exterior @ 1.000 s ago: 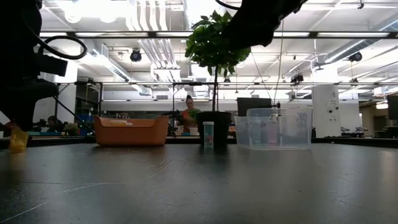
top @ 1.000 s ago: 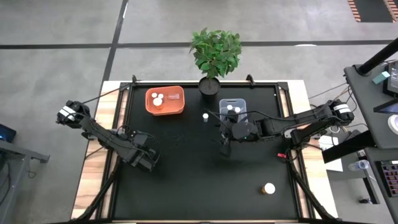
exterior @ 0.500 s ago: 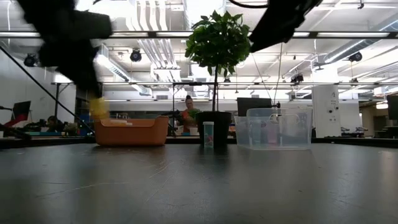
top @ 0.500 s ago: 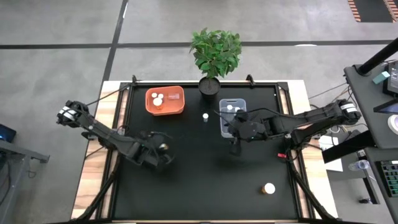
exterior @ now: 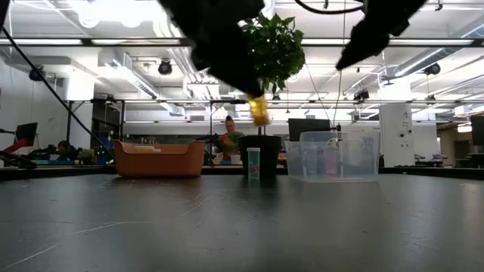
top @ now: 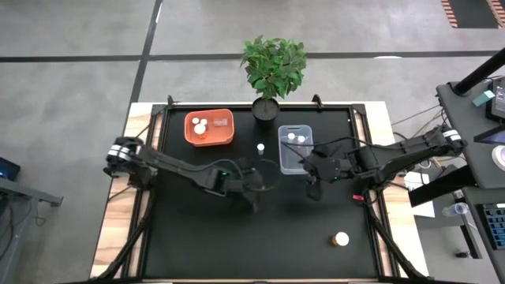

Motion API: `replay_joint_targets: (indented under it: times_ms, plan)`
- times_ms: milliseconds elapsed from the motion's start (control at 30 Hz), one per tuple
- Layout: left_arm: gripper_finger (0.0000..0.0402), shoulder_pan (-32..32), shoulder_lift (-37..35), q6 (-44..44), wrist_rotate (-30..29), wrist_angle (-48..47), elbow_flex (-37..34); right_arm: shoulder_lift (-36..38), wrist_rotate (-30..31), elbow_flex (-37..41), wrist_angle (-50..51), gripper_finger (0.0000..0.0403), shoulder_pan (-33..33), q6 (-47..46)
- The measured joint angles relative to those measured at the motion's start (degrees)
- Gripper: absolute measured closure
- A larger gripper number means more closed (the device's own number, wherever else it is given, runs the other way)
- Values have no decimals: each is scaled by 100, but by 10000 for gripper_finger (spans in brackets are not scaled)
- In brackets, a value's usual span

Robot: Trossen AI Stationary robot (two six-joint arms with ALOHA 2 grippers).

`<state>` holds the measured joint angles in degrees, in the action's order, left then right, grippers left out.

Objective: Pick and place medicine bottles into bin by pill shape (circle, oval)
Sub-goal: Put the orange capsule pill bottle into the transparent bin

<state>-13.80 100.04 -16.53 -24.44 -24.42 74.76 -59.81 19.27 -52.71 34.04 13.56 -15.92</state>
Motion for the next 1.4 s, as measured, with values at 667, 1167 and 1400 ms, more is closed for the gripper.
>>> replay_joint_targets:
  times_ms: [667, 1167, 1400]
  plan:
    - [304, 24, 202, 1547, 38, 1255, 268, -923, -187, 1272, -3733, 106, 505, 1604]
    - [304, 22, 202, 1587, 59, 1723, 168, -1230, -118, 1078, -3770, 210, 329, 1593]
    - [304, 24, 197, 1586, 191, 1792, 155, -1237, -120, 1078, -3757, 273, 330, 1591]
